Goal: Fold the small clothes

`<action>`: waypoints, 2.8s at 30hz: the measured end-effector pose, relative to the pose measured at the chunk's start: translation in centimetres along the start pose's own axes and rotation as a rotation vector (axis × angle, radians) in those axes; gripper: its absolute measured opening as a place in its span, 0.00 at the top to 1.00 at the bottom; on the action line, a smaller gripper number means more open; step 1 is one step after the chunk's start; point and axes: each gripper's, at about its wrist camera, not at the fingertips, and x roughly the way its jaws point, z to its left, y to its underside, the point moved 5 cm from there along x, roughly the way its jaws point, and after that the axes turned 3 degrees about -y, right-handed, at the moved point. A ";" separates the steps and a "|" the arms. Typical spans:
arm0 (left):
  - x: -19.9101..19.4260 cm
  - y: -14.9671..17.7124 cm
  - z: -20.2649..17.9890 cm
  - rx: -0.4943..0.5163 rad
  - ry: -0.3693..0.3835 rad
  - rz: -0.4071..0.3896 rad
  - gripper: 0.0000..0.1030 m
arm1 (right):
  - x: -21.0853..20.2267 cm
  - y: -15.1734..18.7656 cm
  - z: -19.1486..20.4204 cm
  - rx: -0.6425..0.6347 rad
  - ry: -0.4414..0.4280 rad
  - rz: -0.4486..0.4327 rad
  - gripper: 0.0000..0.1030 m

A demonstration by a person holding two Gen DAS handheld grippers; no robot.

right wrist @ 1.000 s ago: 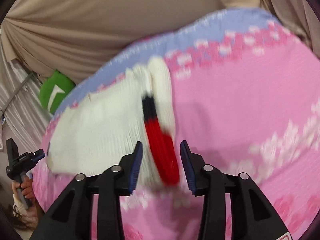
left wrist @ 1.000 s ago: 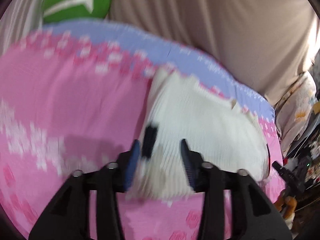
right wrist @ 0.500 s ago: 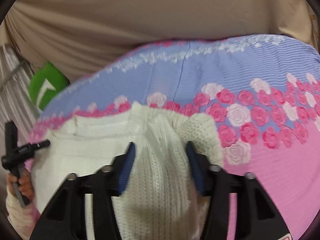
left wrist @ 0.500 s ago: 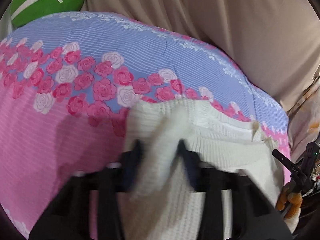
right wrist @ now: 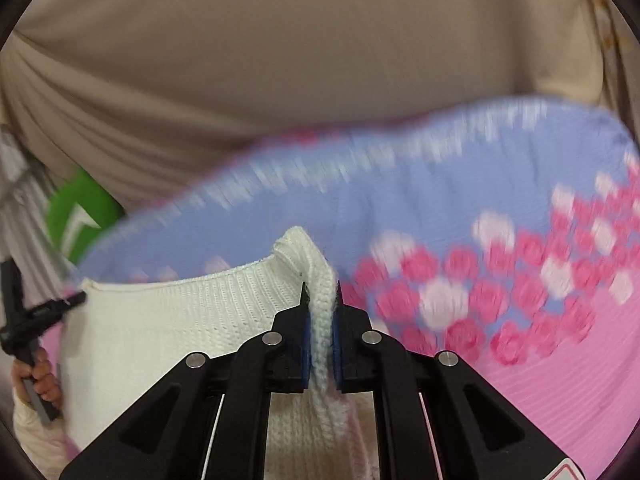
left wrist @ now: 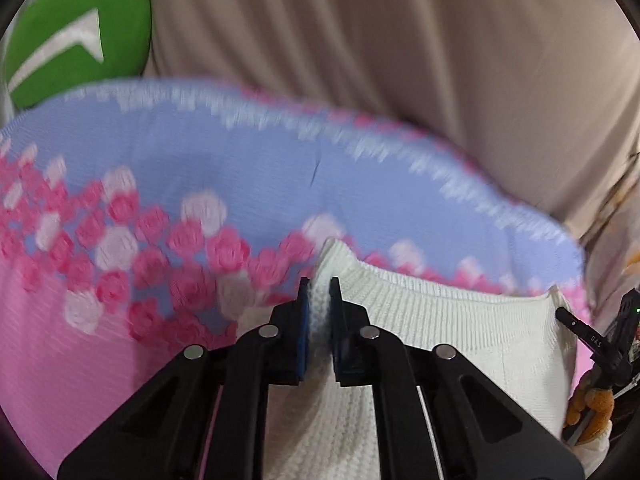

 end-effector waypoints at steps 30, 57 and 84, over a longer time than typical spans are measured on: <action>-10.2 15.5 -0.4 0.081 0.043 0.029 0.69 | -12.4 13.7 -4.5 0.042 -0.050 -0.050 1.00; -0.1 6.3 -7.7 0.170 -0.034 -0.070 0.27 | -1.2 2.1 4.5 -0.060 0.000 -0.113 0.81; -8.7 8.2 -3.8 0.060 -0.094 -0.097 0.14 | -7.3 3.4 8.0 -0.132 -0.044 -0.081 0.60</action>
